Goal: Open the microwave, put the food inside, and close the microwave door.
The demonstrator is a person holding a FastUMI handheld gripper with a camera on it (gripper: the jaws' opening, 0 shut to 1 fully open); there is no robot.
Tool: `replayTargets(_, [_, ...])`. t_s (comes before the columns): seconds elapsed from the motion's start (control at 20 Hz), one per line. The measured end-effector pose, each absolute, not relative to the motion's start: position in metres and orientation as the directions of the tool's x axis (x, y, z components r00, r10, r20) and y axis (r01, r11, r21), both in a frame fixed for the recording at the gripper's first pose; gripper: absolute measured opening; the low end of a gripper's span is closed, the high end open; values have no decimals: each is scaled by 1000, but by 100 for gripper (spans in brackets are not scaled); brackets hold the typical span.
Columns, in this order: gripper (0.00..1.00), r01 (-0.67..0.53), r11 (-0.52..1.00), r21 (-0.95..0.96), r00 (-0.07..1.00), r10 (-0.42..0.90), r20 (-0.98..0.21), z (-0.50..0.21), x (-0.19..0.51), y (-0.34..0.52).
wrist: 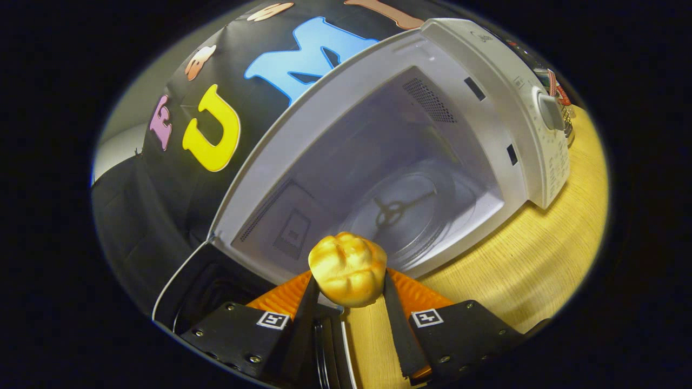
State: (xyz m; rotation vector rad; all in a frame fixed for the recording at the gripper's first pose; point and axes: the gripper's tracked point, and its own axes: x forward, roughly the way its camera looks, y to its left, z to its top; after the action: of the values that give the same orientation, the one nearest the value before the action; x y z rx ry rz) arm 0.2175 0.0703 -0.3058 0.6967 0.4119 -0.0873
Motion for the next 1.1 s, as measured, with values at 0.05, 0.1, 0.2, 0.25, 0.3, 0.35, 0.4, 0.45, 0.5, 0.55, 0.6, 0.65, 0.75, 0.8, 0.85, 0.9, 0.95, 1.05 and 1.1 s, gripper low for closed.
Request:
replayTargets(0.05, [68, 225, 768, 600, 916, 44, -399, -309, 226, 70])
replayTargets(0.1, [67, 234, 772, 591, 915, 30, -402, -312, 233, 69])
replayTargets(0.2, [67, 243, 793, 559, 920, -6, -392, -315, 248, 65])
replayTargets(0.25, [67, 249, 804, 539, 921, -24, -389, -316, 254, 63])
replayTargets(0.3, [71, 253, 817, 518, 920, -38, -390, -318, 260, 61])
replayTargets(0.35, [72, 262, 824, 503, 916, -49, -398, -322, 263, 59])
replayTargets(0.4, [75, 268, 821, 505, 912, -46, -408, -325, 266, 57])
replayTargets(0.45, [76, 264, 813, 519, 914, -40, -403, -326, 268, 58])
replayTargets(0.5, [81, 253, 815, 521, 919, -34, -393, -324, 269, 58])
replayTargets(0.55, [84, 249, 822, 513, 921, -38, -387, -321, 267, 59])
replayTargets(0.6, [92, 249, 833, 495, 921, -46, -386, -318, 265, 58])
replayTargets(0.65, [97, 250, 844, 475, 919, -51, -392, -319, 261, 56])
replayTargets(0.75, [97, 250, 859, 446, 915, -59, -399, -310, 252, 51])
replayTargets(0.8, [97, 221, 865, 451, 922, -34, -386, -298, 245, 54])
replayTargets(0.85, [97, 179, 869, 462, 930, 4, -367, -285, 236, 63])
replayTargets(0.9, [97, 133, 876, 464, 937, 41, -347, -270, 225, 72])
replayTargets(0.95, [97, 89, 891, 445, 939, 74, -336, -257, 207, 79])
replayTargets(1.05, [97, -26, 904, 427, 937, 171, -304, -226, 164, 104])
replayTargets(1.1, [97, -105, 899, 425, 932, 237, -273, -204, 133, 121])
